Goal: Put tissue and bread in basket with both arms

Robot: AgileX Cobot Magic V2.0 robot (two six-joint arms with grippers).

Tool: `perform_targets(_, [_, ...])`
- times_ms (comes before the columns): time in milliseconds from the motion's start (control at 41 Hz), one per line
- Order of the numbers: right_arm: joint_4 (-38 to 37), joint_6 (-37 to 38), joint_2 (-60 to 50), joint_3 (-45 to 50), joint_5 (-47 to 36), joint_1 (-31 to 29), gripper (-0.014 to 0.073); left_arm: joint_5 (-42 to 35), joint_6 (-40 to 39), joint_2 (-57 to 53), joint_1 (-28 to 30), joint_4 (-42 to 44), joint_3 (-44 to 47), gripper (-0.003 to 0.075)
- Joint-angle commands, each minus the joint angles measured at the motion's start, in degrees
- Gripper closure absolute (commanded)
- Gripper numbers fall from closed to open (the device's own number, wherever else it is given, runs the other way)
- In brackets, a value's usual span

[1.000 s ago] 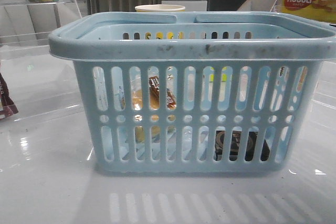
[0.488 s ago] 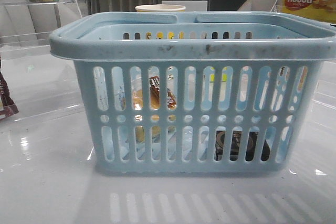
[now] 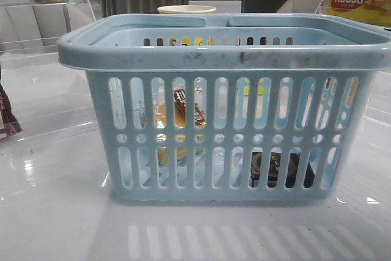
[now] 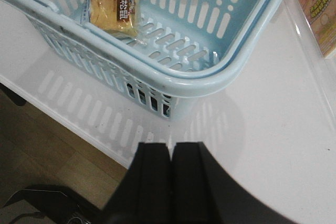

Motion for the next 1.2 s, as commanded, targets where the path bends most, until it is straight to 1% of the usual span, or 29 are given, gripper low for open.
perform_targets(0, [-0.9,-0.6,0.0,-1.2,-3.8,0.1,0.0537,-5.3,-0.1,-1.0,-0.3,-0.5,0.3,0.0627])
perform_targets(73, [-3.5,-0.6,-1.5,0.1,-6.2,-1.2,0.0537,-5.3,-0.1,-1.0,-0.3,-0.5,0.3,0.0627])
perform_targets(146, [-3.5,-0.6,-4.1,3.1,-10.4,-5.2,0.0537,-5.3,-0.1,-1.0,-0.3,-0.5,0.3,0.0627])
perform_targets(195, [-3.5,-0.6,-7.1,6.2,-14.4,-9.2,0.0537,-5.3,-0.1,-1.0,-0.3,-0.5,0.3,0.0627])
perform_targets(293, [-3.5,-0.6,-13.8,14.5,-22.4,-15.6,0.0537,-5.3,-0.1,-1.0,-0.3,-0.5,0.3,0.0627])
perform_targets(439, [-3.1,-0.6,-24.5,26.9,-33.8,-23.3,0.0537,-5.3,-0.1,-1.0,-0.3,-0.5,0.3,0.0627])
perform_targets(537, [-1.9,-0.6,-29.9,35.2,-43.1,-27.1,0.0537,-5.3,-0.1,-1.0,-0.3,-0.5,0.3,0.0627])
perform_targets(585, [-0.8,-0.6,-31.7,38.2,-47.0,-28.2,0.0537,-5.3,-0.1,-1.0,-0.3,-0.5,0.3,0.0627])
perform_targets(829, [1.7,-0.6,-36.1,47.4,-55.3,-28.7,0.0537,-5.3,-0.1,-1.0,-0.3,-0.5,0.3,0.0627])
perform_targets(878, [1.9,-0.6,-37.1,47.4,-54.0,-28.7,0.0537,-5.3,-0.1,-1.0,-0.3,-0.5,0.3,0.0627])
perform_targets(1171, [1.9,-0.6,-36.9,47.4,-54.3,-28.5,0.0537,-5.3,-0.1,-1.0,-0.3,-0.5,0.3,0.0627])
